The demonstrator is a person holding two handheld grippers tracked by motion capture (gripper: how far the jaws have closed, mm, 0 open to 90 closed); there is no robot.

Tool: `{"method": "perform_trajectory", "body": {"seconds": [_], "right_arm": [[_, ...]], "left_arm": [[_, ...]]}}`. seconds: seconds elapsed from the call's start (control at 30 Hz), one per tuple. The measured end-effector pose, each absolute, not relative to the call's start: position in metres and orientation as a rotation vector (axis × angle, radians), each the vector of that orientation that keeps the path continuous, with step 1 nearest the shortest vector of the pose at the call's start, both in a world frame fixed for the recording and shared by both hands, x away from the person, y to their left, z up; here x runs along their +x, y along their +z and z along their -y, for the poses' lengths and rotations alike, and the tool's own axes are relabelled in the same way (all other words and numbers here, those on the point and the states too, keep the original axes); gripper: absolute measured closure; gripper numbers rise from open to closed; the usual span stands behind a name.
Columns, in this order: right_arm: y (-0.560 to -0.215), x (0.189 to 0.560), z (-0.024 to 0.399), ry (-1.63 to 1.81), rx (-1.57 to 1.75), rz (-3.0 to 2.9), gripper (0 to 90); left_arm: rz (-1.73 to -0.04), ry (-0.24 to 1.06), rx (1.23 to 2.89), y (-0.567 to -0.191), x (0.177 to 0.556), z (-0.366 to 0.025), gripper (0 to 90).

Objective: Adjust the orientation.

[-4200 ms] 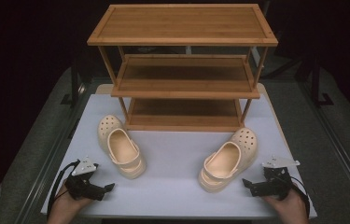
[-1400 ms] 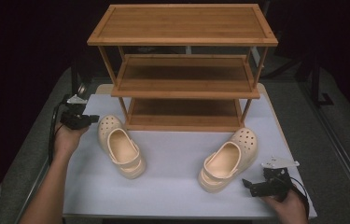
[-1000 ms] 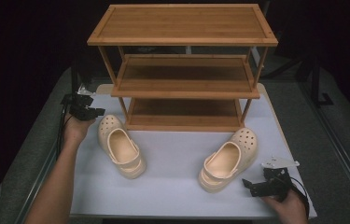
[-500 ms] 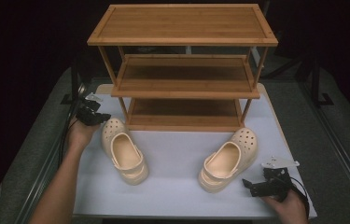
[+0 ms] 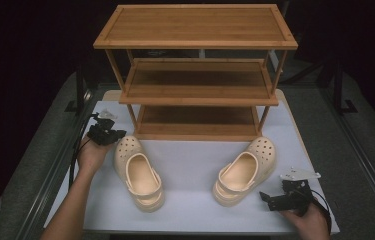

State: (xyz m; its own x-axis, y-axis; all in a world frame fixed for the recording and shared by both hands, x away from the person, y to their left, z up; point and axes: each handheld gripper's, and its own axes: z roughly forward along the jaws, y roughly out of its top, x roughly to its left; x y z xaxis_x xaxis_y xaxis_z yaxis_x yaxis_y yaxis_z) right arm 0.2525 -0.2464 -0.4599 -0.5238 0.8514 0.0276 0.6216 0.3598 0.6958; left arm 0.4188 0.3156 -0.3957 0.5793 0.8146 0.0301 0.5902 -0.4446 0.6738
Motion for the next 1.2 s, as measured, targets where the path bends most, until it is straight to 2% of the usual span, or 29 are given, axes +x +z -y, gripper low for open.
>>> {"method": "perform_trajectory", "body": {"seconds": [0.53, 0.77, 1.0, 1.2], "right_arm": [[-0.460, 0.253, 0.246, 0.946, 1.296, -2.289, 0.0], [-0.460, 0.252, 0.246, 0.948, 1.295, -2.288, 0.0], [-0.460, 0.252, 0.246, 0.948, 1.295, -2.288, 0.0], [-0.460, 0.252, 0.246, 0.948, 1.295, -2.287, 0.0]], "left_arm": [[-1.076, 0.476, 2.152, -0.399, 0.394, -0.309, 90.0], [-1.084, 0.461, 2.141, -0.397, 0.389, -0.325, 90.0], [-1.101, 0.450, 2.159, -0.399, 0.362, -0.343, 90.0], [-1.086, 0.371, 2.129, -0.402, 0.332, -0.351, 90.0]]}}
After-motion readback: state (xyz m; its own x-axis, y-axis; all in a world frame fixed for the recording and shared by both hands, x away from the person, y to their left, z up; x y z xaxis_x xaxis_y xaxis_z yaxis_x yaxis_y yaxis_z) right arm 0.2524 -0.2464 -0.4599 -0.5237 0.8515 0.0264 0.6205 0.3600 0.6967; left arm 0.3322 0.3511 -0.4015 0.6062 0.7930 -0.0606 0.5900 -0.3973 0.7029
